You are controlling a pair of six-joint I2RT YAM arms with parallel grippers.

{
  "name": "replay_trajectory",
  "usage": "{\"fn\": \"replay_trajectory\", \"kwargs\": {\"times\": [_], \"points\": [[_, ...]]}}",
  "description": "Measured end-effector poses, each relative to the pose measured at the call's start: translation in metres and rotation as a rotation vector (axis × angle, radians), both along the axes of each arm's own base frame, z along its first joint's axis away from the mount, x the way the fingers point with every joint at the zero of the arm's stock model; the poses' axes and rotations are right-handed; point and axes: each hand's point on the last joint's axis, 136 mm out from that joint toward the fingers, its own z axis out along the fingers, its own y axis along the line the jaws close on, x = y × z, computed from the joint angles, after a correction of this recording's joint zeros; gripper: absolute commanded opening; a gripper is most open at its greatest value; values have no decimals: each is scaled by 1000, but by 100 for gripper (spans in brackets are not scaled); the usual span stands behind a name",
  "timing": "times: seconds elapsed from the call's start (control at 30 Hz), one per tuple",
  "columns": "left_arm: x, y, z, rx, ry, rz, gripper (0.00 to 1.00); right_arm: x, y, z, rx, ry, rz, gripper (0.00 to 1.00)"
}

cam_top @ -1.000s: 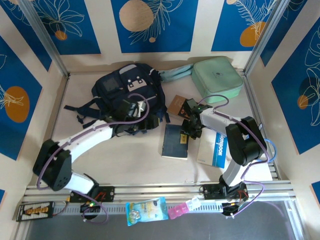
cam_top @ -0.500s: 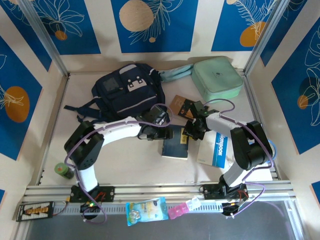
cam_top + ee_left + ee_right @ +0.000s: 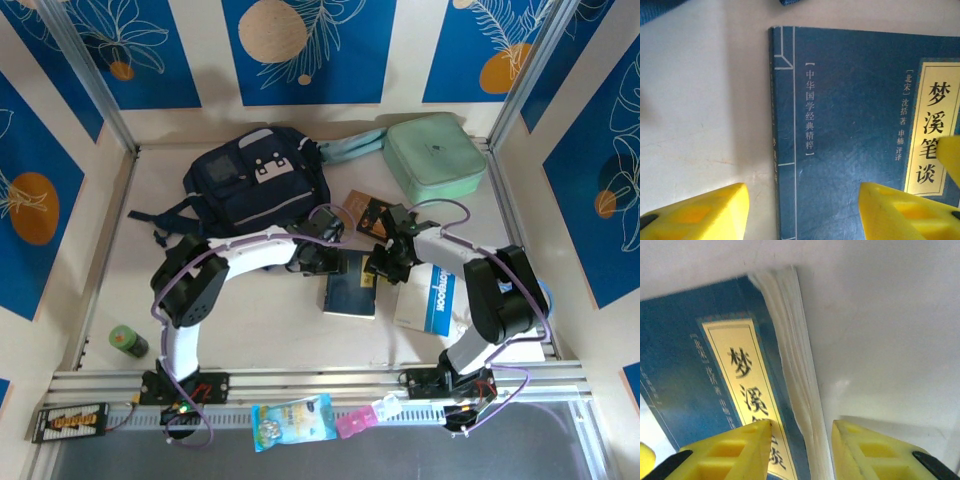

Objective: Pack the student bag
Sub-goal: Pick up the book at the center of the table.

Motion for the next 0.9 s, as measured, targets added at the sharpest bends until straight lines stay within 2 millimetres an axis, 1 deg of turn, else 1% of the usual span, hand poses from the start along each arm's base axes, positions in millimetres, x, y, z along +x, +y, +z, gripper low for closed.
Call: {"fn": "replay_trajectory", "kwargs": {"times": [0.1, 0.23, 0.37, 0.7, 0.87, 0.9], "points": [[-1, 0, 0, 0, 4, 0, 54, -11, -1, -2, -2, 18, 2, 34], [-2, -1, -1, -3, 14, -7, 54, -18, -3, -5, -7, 34, -4, 29], [-3, -2, -4, 1, 25, -11, 54, -18, -1, -6, 15, 32, -9, 25], [-9, -6, -15, -5, 71, -36, 56, -18, 1, -10, 91, 55, -42, 25], [-9, -12, -12, -25, 74, -56, 56, -17, 2, -10, 112, 56, -45, 24], [-9, -13, -12, -29, 75, -57, 54, -17, 2, -9, 115, 56, -45, 24]]}}
